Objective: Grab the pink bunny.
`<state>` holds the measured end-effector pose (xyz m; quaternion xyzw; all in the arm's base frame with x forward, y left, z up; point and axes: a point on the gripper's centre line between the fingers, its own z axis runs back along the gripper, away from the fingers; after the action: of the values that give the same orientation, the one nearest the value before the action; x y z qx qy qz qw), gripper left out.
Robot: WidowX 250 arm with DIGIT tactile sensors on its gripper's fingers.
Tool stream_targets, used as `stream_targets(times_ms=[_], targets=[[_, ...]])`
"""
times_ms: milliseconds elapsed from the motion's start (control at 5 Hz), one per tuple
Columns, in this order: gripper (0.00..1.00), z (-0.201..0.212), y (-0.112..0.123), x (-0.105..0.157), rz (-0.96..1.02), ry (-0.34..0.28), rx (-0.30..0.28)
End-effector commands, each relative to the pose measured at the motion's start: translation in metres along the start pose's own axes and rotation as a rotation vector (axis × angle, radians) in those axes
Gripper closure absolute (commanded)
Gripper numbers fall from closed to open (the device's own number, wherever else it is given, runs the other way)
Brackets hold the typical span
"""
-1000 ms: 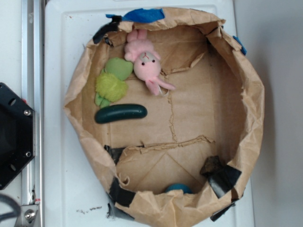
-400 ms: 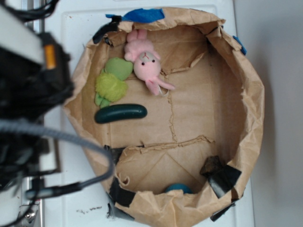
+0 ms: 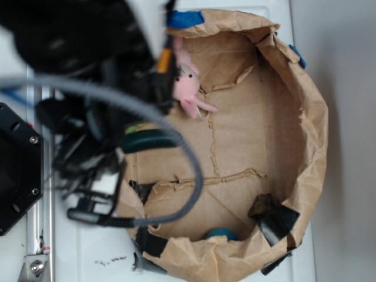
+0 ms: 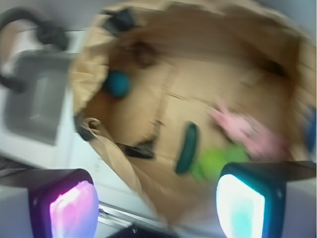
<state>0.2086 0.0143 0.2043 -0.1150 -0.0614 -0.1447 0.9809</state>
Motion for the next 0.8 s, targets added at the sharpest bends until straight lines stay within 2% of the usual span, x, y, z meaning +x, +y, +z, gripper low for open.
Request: stream_targets(times_ms=[0,200,400,600], targets=[[0.0,0.014,0.0,0.006,-0.004,-0.056,0.023],[0.0,0.014,0.0,0.006,-0.004,-0.056,0.023],[0.0,-0.019,0.02,0.019,-0.068,-0.03,0.034],[0.0,-0.045,0.029,0.027,-0.118,0.007,0.049]])
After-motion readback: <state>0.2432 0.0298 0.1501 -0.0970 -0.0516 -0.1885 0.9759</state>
